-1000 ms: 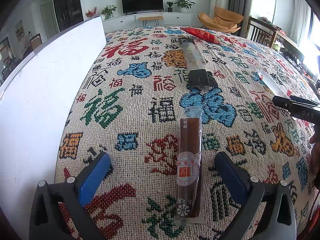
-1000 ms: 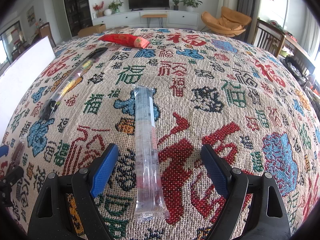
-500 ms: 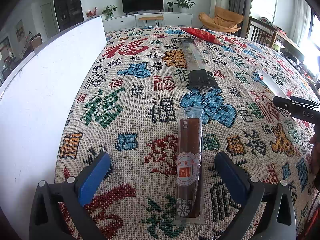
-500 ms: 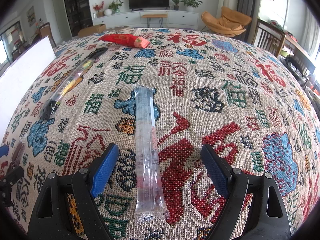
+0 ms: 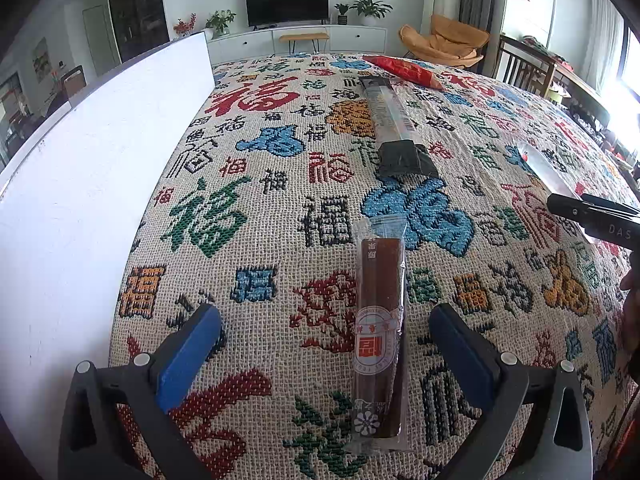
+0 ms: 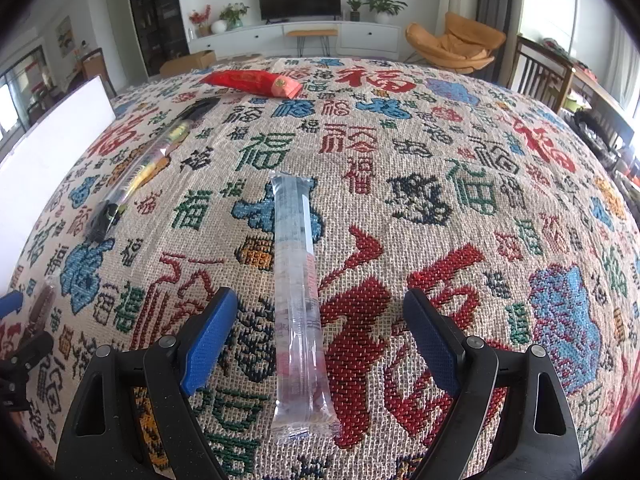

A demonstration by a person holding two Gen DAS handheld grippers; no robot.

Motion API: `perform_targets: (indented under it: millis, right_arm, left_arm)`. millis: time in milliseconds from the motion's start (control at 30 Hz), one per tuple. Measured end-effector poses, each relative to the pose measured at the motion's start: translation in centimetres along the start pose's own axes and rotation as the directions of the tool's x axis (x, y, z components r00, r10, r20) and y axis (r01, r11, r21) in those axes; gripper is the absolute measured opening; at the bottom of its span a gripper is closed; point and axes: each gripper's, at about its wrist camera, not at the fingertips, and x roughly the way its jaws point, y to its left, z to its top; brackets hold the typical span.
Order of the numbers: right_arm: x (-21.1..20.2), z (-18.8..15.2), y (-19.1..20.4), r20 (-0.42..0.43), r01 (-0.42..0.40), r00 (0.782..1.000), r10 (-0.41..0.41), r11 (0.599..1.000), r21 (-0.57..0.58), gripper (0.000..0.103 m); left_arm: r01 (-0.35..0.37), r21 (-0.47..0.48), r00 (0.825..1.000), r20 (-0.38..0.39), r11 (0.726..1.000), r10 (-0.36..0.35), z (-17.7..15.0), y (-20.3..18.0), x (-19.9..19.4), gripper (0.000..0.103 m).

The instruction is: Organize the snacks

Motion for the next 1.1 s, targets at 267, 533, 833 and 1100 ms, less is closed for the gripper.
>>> perform_targets:
  millis: [267,533,833,1100]
  right_arm:
    - [0.0,0.0,0.0,-0.005,0.014,1.0,-0.014,1.0,-0.011,0.088]
    - [-0.1,1.2,-0.7,-0.124,-0.084,0.989,0.079,0.996,-0.032,0.088]
    - [1.2,4.5,-1.1,-0.286,-0.096,0.954,0.089,0.995,-0.01,0.019]
    - [-4.4,5.3,4.5,-0.272,-0.251,0.926,0.263,0.965,0.08,0.019]
  left_arm:
    - [0.0,-0.001,1.0,0.0,1.0,0.0,-0.1,0.0,0.0,0.103]
    - [-0.002,-0.007,0.992,-0.13,1.0,0.001,1.0,-0.5,0.0,0.097]
    - [0.078,0.008,0.987,-0.14,0.997,-0.076,1.4,-0.9,-1.1,0.019]
    - [0.34,-0.208,0.94,0.049,0.917,-0.338,3.1,5.3,-10.9,0.018]
